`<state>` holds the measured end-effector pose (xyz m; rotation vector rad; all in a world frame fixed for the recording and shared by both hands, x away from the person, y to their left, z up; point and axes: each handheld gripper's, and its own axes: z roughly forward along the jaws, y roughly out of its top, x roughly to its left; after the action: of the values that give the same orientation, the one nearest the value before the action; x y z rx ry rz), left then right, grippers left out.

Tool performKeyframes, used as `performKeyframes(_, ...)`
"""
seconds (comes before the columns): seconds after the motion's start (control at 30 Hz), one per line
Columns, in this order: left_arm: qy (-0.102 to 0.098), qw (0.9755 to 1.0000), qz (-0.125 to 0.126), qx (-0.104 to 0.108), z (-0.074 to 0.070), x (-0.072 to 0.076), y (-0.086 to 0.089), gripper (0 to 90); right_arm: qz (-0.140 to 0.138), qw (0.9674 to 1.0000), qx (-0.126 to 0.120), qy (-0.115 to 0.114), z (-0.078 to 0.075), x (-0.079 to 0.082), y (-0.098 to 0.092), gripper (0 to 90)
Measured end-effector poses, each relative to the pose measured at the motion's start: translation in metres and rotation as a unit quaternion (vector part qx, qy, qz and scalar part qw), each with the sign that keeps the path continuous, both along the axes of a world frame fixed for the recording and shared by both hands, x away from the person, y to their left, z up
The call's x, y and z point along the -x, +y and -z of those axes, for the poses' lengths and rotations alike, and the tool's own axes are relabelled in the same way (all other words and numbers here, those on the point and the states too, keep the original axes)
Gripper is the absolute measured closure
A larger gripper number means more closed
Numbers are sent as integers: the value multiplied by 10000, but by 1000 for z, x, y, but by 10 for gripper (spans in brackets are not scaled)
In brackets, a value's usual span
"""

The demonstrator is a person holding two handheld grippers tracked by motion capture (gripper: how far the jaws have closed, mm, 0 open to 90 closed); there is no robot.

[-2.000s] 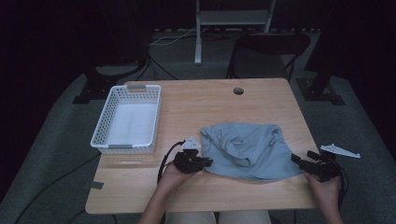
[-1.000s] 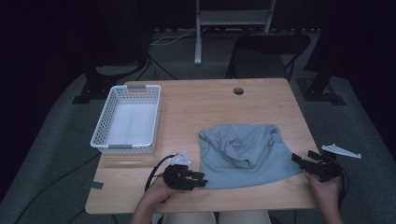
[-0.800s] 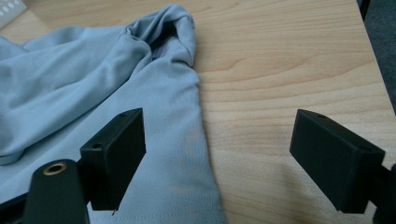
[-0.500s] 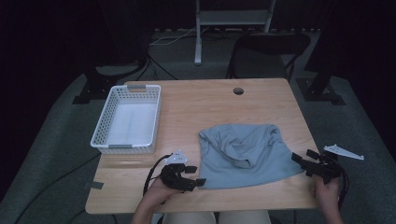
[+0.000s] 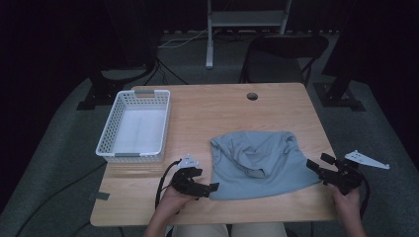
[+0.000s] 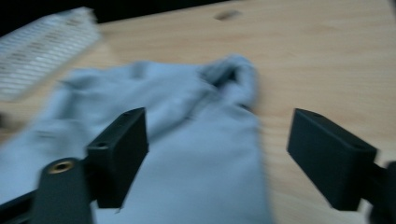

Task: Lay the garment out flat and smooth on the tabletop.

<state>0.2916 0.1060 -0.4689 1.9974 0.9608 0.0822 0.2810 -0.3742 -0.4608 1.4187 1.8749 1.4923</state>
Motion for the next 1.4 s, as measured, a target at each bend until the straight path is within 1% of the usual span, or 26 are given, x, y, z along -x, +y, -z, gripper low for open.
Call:
performKeyframes(0.07, -45, 10000, -23, -42, -3, 0, -6, 124, -546, 9982, -158, -201, -10, 3, 6, 122)
performKeyframes(0.1, -45, 10000, -23, -42, -3, 0, -6, 125, -546, 9982, -158, -201, -10, 3, 6, 122)
performKeyframes(0.13, -111, 9998, 25, -136, -7, 1, -15, 125, -670, 9974, -155, -231, -14, 3, 10, 122)
performKeyframes(0.17, -160, 9997, -31, -184, -8, 1, -20, 125, -987, 9950, -37, -135, -22, 0, 25, 122)
performKeyframes(0.27, -262, 9993, 8, -281, -11, 2, -36, 125, -1237, 9920, 225, -97, -30, -3, 47, 138)
performKeyframes(0.47, -364, 9981, 142, -485, -14, 1, -76, 125, -1890, 9783, 838, 107, -34, -15, 102, 179)
performKeyframes(0.5, -331, 9980, 227, -481, -13, 0, -82, 125, -2034, 9743, 951, 156, -31, -19, 113, 187)
performKeyframes(0.53, -348, 9980, 186, -484, -13, 0, -88, 125, -2105, 9717, 1051, 212, -29, -21, 121, 194)
performKeyframes(0.57, -361, 9975, 265, -551, -13, -1, -94, 126, -2173, 9689, 1157, 264, -26, -24, 128, 212)
performKeyframes(0.6, -328, 9974, 278, -578, -12, -2, -100, 125, -2256, 9659, 1229, 325, -23, -27, 133, 226)
performKeyframes(0.67, -320, 9966, 324, -693, -9, -2, -109, 126, -2341, 9620, 1330, 453, -18, -33, 143, 226)
performKeyframes(0.77, -205, 9966, 321, -730, -3, -4, -120, 126, -2443, 9563, 1480, 632, -11, -41, 151, 253)
performKeyframes(0.8, -219, 9964, 245, -775, -2, -5, -123, 126, -2464, 9546, 1537, 667, -9, -43, 153, 295)
performKeyframes(0.83, -250, 9966, 193, -765, -1, -6, -125, 126, -2504, 9533, 1543, 688, -8, -44, 154, 382)
performKeyframes(0.87, -275, 9964, 44, -801, -1, -9, -128, 126, -2495, 9533, 1545, 712, -7, -45, 154, 453)
performKeyframes(0.9, -303, 9961, 24, -828, 0, -11, -130, 126, -2471, 9547, 1491, 722, -8, -47, 154, 587)
performKeyframes(0.93, -292, 9956, 70, -887, 1, -13, -132, 126, -2477, 9550, 1466, 716, -9, -47, 153, 655)
performKeyframes(0.97, -298, 9955, -36, -895, 2, -17, -134, 126, -2432, 9562, 1471, 703, -10, -48, 151, 714)
performKeyframes(1.0, -290, 9952, -7, -929, 2, -20, -136, 128, -2373, 9581, 1441, 709, -11, -49, 149, 788)
performKeyframes(1.07, -328, 9945, -114, -993, 3, -23, -138, 142, -2336, 9589, 1447, 710, -12, -49, 148, 805)
performKeyframes(1.17, -396, 9917, -262, -1198, 6, -31, -141, 165, -2223, 9632, 1348, 684, -15, -50, 143, 825)
performKeyframes(1.27, -464, 9913, -312, -1192, 8, -37, -139, 285, -2249, 9642, 1213, 703, -16, -50, 139, 827)
performKeyframes(1.3, -464, 9913, -312, -1192, 8, -37, -139, 366, -2249, 9642, 1213, 703, -16, -50, 139, 827)
performKeyframes(1.33, -574, 9910, -388, -1147, 8, -40, -135, 366, -2260, 9644, 1188, 691, -16, -50, 139, 827)
performKeyframes(1.37, -578, 9914, -393, -1108, 8, -41, -132, 549, -2279, 9641, 1176, 688, -16, -49, 139, 827)
performKeyframes(1.4, -624, 9912, -396, -1099, 8, -42, -130, 662, -2278, 9641, 1178, 682, -16, -49, 138, 827)
